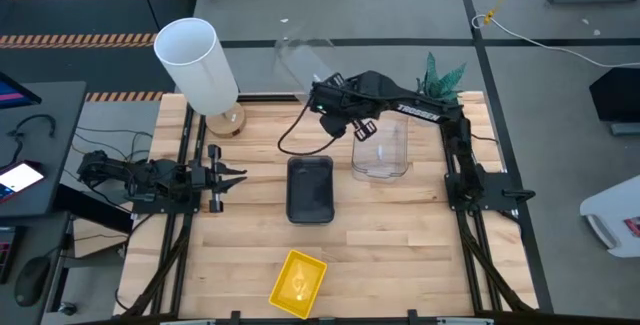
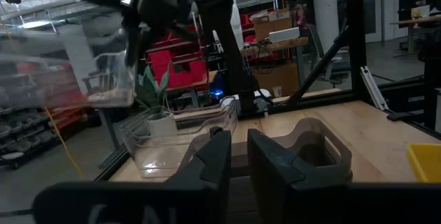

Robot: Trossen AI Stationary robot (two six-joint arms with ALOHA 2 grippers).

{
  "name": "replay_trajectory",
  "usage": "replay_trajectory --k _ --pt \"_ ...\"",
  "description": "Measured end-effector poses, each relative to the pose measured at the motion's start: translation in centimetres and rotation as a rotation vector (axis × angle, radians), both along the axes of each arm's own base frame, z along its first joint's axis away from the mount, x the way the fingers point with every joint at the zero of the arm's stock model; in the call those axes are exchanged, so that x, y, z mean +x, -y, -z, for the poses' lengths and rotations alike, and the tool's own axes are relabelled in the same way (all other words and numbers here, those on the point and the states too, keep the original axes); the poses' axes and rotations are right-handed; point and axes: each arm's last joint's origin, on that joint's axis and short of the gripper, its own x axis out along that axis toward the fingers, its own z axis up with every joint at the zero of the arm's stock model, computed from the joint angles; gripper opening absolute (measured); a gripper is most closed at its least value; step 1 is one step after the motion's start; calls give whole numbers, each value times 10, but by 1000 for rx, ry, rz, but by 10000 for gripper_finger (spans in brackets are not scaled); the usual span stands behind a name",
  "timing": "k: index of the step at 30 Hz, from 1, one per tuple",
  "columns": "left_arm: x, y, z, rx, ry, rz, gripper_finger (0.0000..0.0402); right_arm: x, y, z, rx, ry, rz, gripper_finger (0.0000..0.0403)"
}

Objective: Stack baskets by color
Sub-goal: Stack the left transparent bin on top of the transparent bin

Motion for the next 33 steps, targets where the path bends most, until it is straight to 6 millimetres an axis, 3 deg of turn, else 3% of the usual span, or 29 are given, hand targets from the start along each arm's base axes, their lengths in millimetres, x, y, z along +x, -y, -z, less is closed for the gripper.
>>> replay_trajectory --k 11,20,26,33 --pt "0 0 0 0 0 0 61 -15 -47 -28 58 258 170 3" --pt "0 0 0 0 0 0 53 -24 -66 -39 169 453 391 3" --pt "0 0 0 0 0 0 59 -35 -73 -36 190 467 459 3" --pt "0 0 0 0 0 0 58 -54 -78 -18 225 415 558 3"
